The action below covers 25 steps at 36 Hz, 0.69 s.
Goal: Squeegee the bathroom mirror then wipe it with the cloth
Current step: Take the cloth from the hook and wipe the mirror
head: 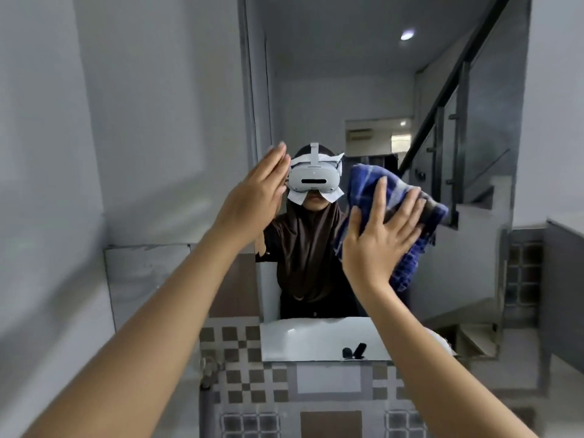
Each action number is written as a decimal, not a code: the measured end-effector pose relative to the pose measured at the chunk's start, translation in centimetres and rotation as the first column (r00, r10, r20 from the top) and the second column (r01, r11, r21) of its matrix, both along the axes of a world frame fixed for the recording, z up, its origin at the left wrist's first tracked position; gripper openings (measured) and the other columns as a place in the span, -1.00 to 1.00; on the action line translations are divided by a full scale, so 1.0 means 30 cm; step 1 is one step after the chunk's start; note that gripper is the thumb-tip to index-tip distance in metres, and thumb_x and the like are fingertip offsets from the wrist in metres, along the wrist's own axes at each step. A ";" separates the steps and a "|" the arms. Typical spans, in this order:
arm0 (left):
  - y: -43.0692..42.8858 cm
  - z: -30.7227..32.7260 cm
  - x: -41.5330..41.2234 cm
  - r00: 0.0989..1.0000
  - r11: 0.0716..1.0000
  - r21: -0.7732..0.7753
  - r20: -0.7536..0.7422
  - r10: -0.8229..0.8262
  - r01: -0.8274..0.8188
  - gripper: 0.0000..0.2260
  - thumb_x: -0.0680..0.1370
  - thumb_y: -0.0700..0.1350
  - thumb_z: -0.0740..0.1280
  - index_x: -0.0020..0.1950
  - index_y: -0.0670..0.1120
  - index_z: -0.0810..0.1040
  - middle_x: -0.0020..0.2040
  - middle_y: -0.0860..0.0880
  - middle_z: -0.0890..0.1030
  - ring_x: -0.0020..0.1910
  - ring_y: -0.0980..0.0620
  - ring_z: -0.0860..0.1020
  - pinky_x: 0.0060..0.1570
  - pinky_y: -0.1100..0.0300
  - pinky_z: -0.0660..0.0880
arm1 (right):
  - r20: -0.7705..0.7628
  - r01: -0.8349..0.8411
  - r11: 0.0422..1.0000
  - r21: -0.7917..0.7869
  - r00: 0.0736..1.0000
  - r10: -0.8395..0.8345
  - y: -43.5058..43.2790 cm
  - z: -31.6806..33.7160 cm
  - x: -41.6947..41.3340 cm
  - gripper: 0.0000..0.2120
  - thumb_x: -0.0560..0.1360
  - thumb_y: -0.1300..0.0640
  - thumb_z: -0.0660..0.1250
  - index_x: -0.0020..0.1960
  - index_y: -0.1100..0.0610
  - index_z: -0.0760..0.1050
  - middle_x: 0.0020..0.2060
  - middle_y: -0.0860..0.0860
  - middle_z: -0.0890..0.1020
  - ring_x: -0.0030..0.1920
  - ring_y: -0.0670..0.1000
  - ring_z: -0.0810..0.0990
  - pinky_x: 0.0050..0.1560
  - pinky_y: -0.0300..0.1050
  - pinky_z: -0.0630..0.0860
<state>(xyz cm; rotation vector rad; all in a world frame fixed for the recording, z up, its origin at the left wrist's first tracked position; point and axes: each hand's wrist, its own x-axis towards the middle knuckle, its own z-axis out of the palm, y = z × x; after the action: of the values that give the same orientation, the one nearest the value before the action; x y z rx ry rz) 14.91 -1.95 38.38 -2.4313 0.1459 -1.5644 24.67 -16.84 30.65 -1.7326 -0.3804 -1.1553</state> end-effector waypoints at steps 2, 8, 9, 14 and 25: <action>0.003 0.067 -0.001 1.000 1.000 0.029 -0.019 -0.011 0.012 -0.56 0.59 -0.24 0.20 0.46 -0.19 0.20 0.51 -0.07 0.15 0.49 0.03 0.13 0.36 0.17 0.21 | 0.030 -0.011 0.998 -0.054 0.999 0.013 0.057 -0.002 -0.034 -0.48 0.57 -0.13 0.07 0.49 -0.07 0.07 0.50 0.21 -0.01 0.50 0.20 -0.09 0.42 0.22 -0.11; 0.009 0.132 -0.006 0.997 0.997 0.027 -0.032 -0.069 0.070 -0.54 0.56 -0.23 0.26 0.45 -0.19 0.25 0.50 -0.06 0.20 0.46 0.03 0.21 0.35 0.17 0.26 | 0.142 0.012 0.967 -0.256 0.990 0.026 0.220 -0.066 -0.141 -0.47 0.56 -0.12 0.07 0.50 -0.06 0.06 0.50 0.22 0.00 0.50 0.19 -0.10 0.43 0.22 -0.12; 0.009 0.131 -0.005 0.996 0.997 0.024 -0.034 -0.077 0.078 -0.54 0.55 -0.24 0.26 0.44 -0.21 0.26 0.50 -0.07 0.21 0.46 0.02 0.22 0.37 0.17 0.26 | 0.190 0.020 0.951 -0.307 0.981 0.040 0.239 -0.087 -0.152 -0.48 0.56 -0.11 0.08 0.49 -0.06 0.08 0.50 0.22 0.04 0.50 0.20 -0.06 0.43 0.23 -0.08; -0.005 0.119 -0.004 0.998 0.997 0.022 -0.011 -0.069 0.069 -0.55 0.56 -0.23 0.25 0.44 -0.21 0.27 0.50 -0.06 0.20 0.46 0.02 0.20 0.35 0.21 0.22 | 0.516 0.213 0.736 -0.643 0.830 0.210 0.154 -0.185 -0.083 -0.49 0.51 -0.04 0.20 0.44 -0.06 0.24 0.46 0.17 0.22 0.44 0.21 0.22 0.40 0.22 0.15; -0.078 0.034 0.049 0.998 0.985 -0.161 0.035 -0.051 0.056 -0.49 0.56 -0.19 0.27 0.46 -0.22 0.18 0.53 -0.10 0.07 0.51 -0.03 0.02 0.44 0.08 0.15 | 0.177 0.154 0.966 -0.210 0.977 -0.117 -0.361 -0.264 0.227 -0.52 0.57 -0.08 0.06 0.44 0.08 0.23 0.45 0.29 0.16 0.47 0.26 0.07 0.45 0.20 0.05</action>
<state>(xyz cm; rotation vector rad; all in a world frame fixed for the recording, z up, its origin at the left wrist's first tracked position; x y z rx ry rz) 16.39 -4.30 39.40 -2.5440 0.0824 -1.6971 31.47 -27.66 22.72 -1.8866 -0.5137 -1.4037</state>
